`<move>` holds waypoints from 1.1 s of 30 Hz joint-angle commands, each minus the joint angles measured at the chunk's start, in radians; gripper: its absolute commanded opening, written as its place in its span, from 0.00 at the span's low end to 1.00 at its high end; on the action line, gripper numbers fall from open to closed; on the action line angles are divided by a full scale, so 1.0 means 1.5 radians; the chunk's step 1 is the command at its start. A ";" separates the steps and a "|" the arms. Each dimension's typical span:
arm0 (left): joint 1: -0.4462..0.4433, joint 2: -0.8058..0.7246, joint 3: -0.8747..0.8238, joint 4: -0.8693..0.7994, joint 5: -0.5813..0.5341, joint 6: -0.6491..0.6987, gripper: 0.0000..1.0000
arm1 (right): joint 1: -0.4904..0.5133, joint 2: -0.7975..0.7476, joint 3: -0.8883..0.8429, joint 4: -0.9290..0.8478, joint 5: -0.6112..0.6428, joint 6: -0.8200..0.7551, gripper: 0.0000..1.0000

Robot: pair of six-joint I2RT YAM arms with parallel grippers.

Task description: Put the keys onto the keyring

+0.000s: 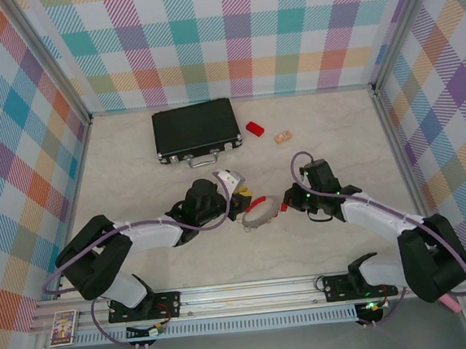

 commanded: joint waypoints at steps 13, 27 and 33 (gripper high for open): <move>-0.005 -0.037 0.004 0.088 -0.039 -0.018 0.31 | 0.040 -0.084 0.117 0.011 0.140 -0.238 0.00; -0.006 -0.044 0.030 0.088 -0.030 -0.009 0.32 | 0.066 -0.082 0.144 0.139 0.091 -0.315 0.00; -0.005 -0.055 0.047 0.071 -0.021 0.020 0.32 | 0.066 -0.077 0.171 0.140 0.053 -0.302 0.00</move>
